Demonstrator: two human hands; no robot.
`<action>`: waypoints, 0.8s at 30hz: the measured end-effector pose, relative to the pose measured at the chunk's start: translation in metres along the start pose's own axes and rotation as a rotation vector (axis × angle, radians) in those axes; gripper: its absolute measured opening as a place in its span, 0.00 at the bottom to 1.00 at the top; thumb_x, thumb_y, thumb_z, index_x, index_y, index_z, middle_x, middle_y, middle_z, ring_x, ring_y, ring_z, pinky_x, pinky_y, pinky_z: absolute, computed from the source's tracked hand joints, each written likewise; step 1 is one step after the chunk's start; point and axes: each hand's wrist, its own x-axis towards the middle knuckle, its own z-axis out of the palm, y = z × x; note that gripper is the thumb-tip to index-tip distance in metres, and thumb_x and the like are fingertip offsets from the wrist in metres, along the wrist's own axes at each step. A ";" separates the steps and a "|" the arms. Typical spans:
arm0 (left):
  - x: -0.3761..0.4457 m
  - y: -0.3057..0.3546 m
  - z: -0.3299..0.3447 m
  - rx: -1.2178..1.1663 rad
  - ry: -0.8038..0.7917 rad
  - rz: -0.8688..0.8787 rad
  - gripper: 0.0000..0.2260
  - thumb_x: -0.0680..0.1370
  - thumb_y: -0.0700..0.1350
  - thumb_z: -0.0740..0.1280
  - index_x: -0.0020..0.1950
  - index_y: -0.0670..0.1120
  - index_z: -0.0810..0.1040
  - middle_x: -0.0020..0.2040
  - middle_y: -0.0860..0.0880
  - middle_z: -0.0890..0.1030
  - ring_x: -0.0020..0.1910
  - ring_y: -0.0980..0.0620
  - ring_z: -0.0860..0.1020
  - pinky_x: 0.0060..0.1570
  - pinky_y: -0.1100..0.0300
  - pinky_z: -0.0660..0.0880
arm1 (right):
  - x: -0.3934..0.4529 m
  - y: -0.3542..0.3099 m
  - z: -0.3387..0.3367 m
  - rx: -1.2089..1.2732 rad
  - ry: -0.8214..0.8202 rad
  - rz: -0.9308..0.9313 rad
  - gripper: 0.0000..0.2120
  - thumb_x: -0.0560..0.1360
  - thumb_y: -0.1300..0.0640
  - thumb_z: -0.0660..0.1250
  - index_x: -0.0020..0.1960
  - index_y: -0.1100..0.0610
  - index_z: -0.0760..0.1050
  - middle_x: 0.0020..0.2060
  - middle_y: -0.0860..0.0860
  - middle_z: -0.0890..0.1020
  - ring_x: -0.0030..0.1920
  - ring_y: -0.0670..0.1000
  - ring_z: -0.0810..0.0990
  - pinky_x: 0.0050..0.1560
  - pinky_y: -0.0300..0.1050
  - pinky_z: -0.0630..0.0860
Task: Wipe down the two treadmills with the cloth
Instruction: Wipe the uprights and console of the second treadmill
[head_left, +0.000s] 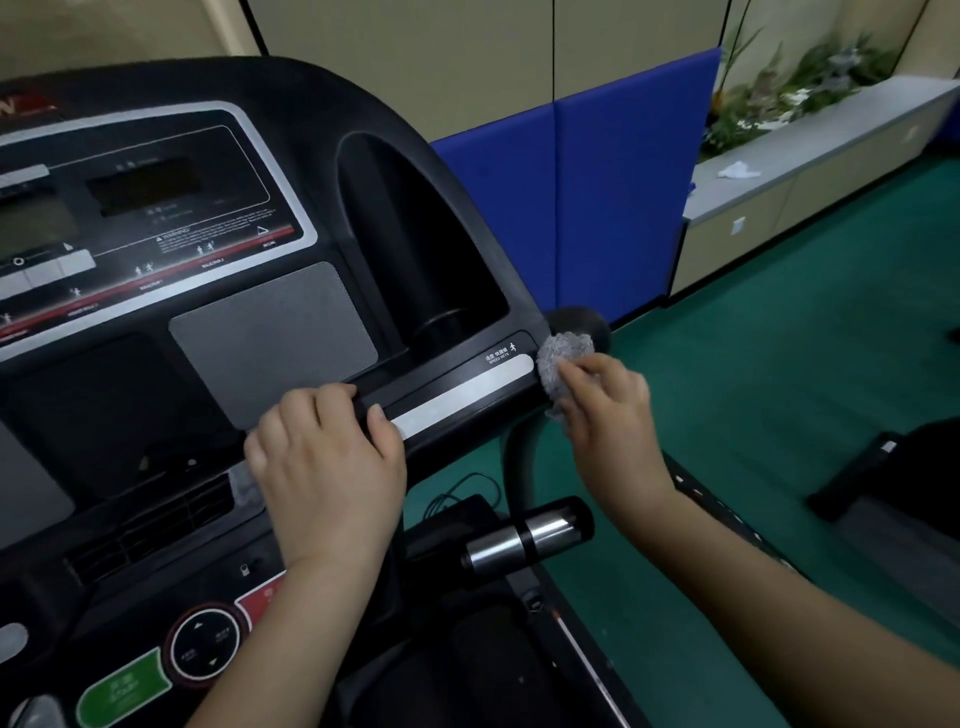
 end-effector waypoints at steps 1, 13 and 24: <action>0.000 0.000 0.000 0.003 -0.001 0.002 0.11 0.75 0.46 0.66 0.55 0.42 0.76 0.50 0.40 0.77 0.52 0.37 0.72 0.56 0.41 0.66 | 0.003 0.002 0.001 -0.044 0.008 -0.011 0.18 0.75 0.67 0.67 0.64 0.59 0.75 0.62 0.55 0.74 0.57 0.59 0.70 0.56 0.50 0.72; 0.001 -0.001 0.002 0.000 0.010 0.000 0.11 0.75 0.47 0.66 0.54 0.43 0.76 0.49 0.40 0.76 0.51 0.37 0.71 0.56 0.42 0.66 | 0.008 -0.010 0.001 -0.019 0.005 0.081 0.15 0.77 0.65 0.62 0.63 0.59 0.75 0.61 0.57 0.72 0.56 0.58 0.69 0.54 0.56 0.73; 0.001 -0.002 0.001 -0.013 0.008 -0.003 0.11 0.75 0.47 0.66 0.55 0.43 0.76 0.50 0.40 0.77 0.52 0.37 0.72 0.56 0.41 0.66 | 0.013 -0.008 -0.008 0.096 -0.015 0.139 0.08 0.79 0.60 0.56 0.51 0.58 0.74 0.51 0.51 0.68 0.48 0.50 0.71 0.46 0.45 0.76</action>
